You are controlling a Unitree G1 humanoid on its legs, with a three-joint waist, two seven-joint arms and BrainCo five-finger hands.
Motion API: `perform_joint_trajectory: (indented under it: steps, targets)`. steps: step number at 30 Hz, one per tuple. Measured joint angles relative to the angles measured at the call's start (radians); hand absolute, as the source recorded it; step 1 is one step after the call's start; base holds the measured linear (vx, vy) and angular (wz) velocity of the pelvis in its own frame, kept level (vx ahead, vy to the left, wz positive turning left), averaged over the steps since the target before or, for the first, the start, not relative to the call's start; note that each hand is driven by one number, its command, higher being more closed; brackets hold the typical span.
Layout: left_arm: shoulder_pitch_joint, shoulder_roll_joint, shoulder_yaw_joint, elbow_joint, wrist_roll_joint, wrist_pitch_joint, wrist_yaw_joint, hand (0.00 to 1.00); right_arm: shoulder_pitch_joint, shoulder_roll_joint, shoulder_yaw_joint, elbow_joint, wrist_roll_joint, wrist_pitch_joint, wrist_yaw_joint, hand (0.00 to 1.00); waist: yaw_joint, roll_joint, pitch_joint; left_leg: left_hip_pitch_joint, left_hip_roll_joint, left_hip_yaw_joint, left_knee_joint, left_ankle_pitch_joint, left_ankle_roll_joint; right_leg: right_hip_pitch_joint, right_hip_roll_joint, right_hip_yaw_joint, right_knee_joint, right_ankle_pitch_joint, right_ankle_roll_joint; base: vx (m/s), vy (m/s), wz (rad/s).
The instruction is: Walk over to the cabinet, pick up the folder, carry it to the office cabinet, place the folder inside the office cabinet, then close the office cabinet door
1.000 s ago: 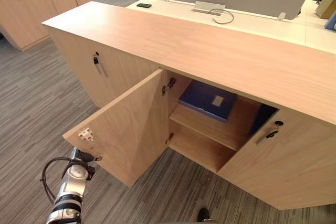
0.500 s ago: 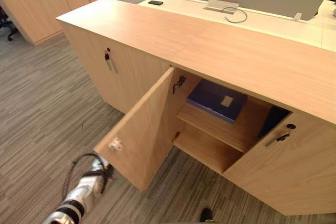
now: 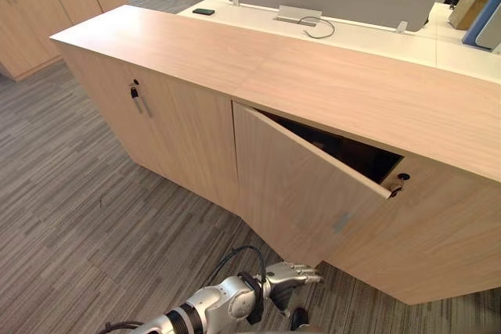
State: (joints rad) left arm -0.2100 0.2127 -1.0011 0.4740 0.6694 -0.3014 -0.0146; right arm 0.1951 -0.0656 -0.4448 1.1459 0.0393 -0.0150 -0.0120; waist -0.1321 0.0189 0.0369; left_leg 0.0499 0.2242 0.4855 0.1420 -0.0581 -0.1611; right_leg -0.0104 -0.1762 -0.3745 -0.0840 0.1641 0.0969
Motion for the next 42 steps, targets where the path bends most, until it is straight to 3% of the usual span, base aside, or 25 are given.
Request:
perform_joint_trajectory:
  steps: [8,10,13,16,20,24,25,26,27,28,29,30,31,32,33,34,35,36,38,39,42]
  targets:
    - [0.01,-0.022,-0.018,0.008,-0.061,0.009,-0.016,0.0,-0.006,0.0,0.01,0.0,0.002,0.0,-0.013,0.0,-0.009,-0.003,0.002,0.003,-0.002,-0.001,-0.003,0.0,0.0,0.001,-0.001,0.0,-0.004,-0.002,-0.004,0.0,0.0,0.0]
    - [0.02,-0.026,-0.012,0.009,-0.108,0.022,-0.025,0.0,-0.006,0.001,0.01,0.0,0.003,0.0,-0.015,0.0,-0.009,-0.003,0.002,0.003,-0.002,-0.001,-0.004,0.0,0.0,0.001,-0.001,0.0,-0.004,-0.003,-0.005,0.0,0.0,0.0]
    - [0.041,-0.044,0.021,0.032,-0.266,0.067,-0.076,0.0,-0.007,0.004,0.006,0.0,0.013,0.001,-0.019,0.0,-0.01,-0.002,0.001,0.004,-0.003,-0.001,-0.006,0.0,0.0,0.001,-0.001,-0.001,-0.005,-0.004,-0.007,0.0,0.0,0.0]
    - [0.078,-0.073,0.155,0.119,-0.489,0.126,-0.126,0.0,-0.01,0.009,-0.005,0.0,0.026,0.005,-0.016,0.0,-0.01,0.001,0.005,0.006,-0.002,-0.001,-0.006,0.0,0.0,0.003,0.0,0.0,-0.005,-0.005,-0.008,0.0,0.0,0.0]
    - [0.102,-0.093,0.392,0.323,-0.698,0.168,-0.118,0.0,-0.013,0.01,-0.002,0.0,0.057,0.01,-0.011,0.0,-0.011,0.001,0.02,0.031,0.009,0.019,-0.003,-0.005,-0.005,0.016,0.01,0.017,-0.005,-0.006,-0.01,0.0,-0.009,-0.13]
    - [0.143,-0.068,0.644,0.575,-0.84,0.208,-0.072,0.0,-0.02,0.0,0.022,-0.003,0.057,0.013,0.002,0.0,0.006,0.01,0.038,0.09,0.083,0.107,0.069,-0.05,-0.034,0.027,0.072,0.092,-0.004,-0.031,-0.028,0.0,-0.055,-0.69]
    - [0.163,-0.054,0.716,0.615,-0.882,0.222,-0.072,0.0,-0.027,-0.004,0.054,-0.001,0.056,0.014,0.007,0.0,0.015,0.005,0.043,0.083,0.103,0.1,0.133,-0.045,-0.029,0.022,0.083,0.122,-0.003,-0.034,-0.032,0.02,-0.096,-0.88]
    - [0.19,-0.052,0.793,0.629,-0.923,0.236,-0.069,0.0,-0.037,-0.01,0.086,0.0,0.054,0.014,0.011,0.0,0.019,-0.005,0.041,0.035,0.116,0.05,0.238,-0.029,0.041,0.004,0.081,0.159,0.011,-0.036,-0.035,0.03,-0.104,-0.89]
    - [0.201,-0.056,0.835,0.63,-0.942,0.238,-0.066,0.0,-0.045,-0.016,0.101,0.002,0.054,0.014,0.012,0.0,0.022,-0.006,0.043,0.006,0.12,0.008,0.294,-0.017,0.077,-0.009,0.078,0.173,0.027,-0.041,-0.043,0.03,-0.118,-0.81]
    - [0.214,-0.065,0.907,0.627,-0.986,0.238,-0.055,0.0,-0.056,-0.033,0.132,0.006,0.053,0.013,0.015,0.0,0.03,-0.005,0.051,-0.061,0.123,-0.101,0.414,0.021,0.156,-0.027,0.077,0.201,0.063,-0.059,-0.057,0.05,-0.12,-0.7]
    - [0.229,-0.083,0.968,0.614,-1.04,0.235,-0.041,0.0,-0.059,-0.052,0.156,0.008,0.035,0.013,0.021,0.0,0.041,0.005,0.059,-0.121,0.117,-0.21,0.511,0.087,0.192,-0.038,0.084,0.225,0.087,-0.074,-0.067,0.06,-0.111,-0.74]
    - [0.24,-0.096,1.01,0.612,-1.074,0.227,-0.028,0.0,-0.063,-0.063,0.168,0.011,0.014,0.013,0.022,0.0,0.05,-0.001,0.07,-0.154,0.103,-0.29,0.568,0.142,0.156,-0.035,0.083,0.249,0.091,-0.083,-0.076,0.05,-0.059,-0.63]
    - [0.252,-0.104,1.029,0.613,-1.09,0.224,-0.019,0.0,-0.065,-0.068,0.174,0.012,0.008,0.014,0.022,0.0,0.059,0.0,0.072,-0.164,0.083,-0.335,0.588,0.14,0.137,-0.033,0.083,0.267,0.092,-0.087,-0.081,0.09,0.006,-0.54]
    - [0.258,-0.119,1.082,0.613,-1.12,0.217,-0.005,0.0,-0.075,-0.079,0.171,0.021,-0.009,0.015,0.021,0.0,0.074,0.005,0.076,-0.195,0.005,-0.419,0.61,0.012,0.12,-0.026,0.081,0.296,0.098,-0.095,-0.093,0.1,0.029,-0.37]
    - [0.266,-0.123,1.114,0.606,-1.134,0.213,0.003,0.0,-0.082,-0.079,0.171,0.028,-0.019,0.017,0.021,0.0,0.08,0.004,0.085,-0.211,-0.054,-0.461,0.612,-0.06,0.107,-0.014,0.078,0.305,0.105,-0.101,-0.099,0.1,0.049,-0.24]
    - [0.269,-0.124,1.119,0.604,-1.138,0.212,0.005,0.0,-0.083,-0.079,0.171,0.028,-0.019,0.017,0.021,0.0,0.082,0.003,0.088,-0.212,-0.065,-0.468,0.61,-0.072,0.104,-0.011,0.078,0.307,0.106,-0.103,-0.1,0.04,0.057,-0.37]
    - [0.305,-0.137,1.159,0.588,-1.159,0.202,0.012,0.0,-0.089,-0.075,0.162,0.029,-0.019,0.016,0.019,0.0,0.099,0.005,0.096,-0.206,-0.15,-0.522,0.532,-0.123,0.068,-0.004,0.08,0.336,0.117,-0.114,-0.098,0.02,0.134,-0.63]
    - [0.34,-0.152,1.196,0.585,-1.176,0.201,0.012,0.0,-0.095,-0.075,0.163,0.021,-0.018,0.014,0.018,0.0,0.104,0.017,0.093,-0.194,-0.188,-0.536,0.406,-0.127,0.061,-0.008,0.095,0.357,0.12,-0.119,-0.095,0.03,0.167,-0.96]
    - [0.39,-0.174,1.26,0.579,-1.186,0.203,0.008,0.0,-0.09,-0.076,0.164,-0.003,-0.017,0.014,0.017,0.0,0.115,0.05,0.086,-0.167,-0.182,-0.541,0.214,-0.126,0.06,-0.009,0.152,0.397,0.121,-0.121,-0.093,0.04,0.164,-0.97]
    - [0.422,-0.195,1.304,0.589,-1.186,0.207,0.005,0.0,-0.082,-0.066,0.168,-0.017,-0.012,0.013,0.015,0.0,0.128,0.063,0.079,-0.15,-0.172,-0.531,0.186,-0.09,0.111,-0.003,0.175,0.433,0.115,-0.12,-0.089,0.07,0.141,-0.87]
    - [0.453,-0.214,1.397,0.599,-1.184,0.216,-0.014,0.0,-0.041,-0.043,0.223,-0.049,0.035,0.001,0.012,0.0,0.124,0.016,0.035,-0.08,-0.198,-0.471,0.025,-0.063,0.121,-0.001,0.13,0.426,0.126,-0.141,-0.073,0.17,0.111,-0.51]
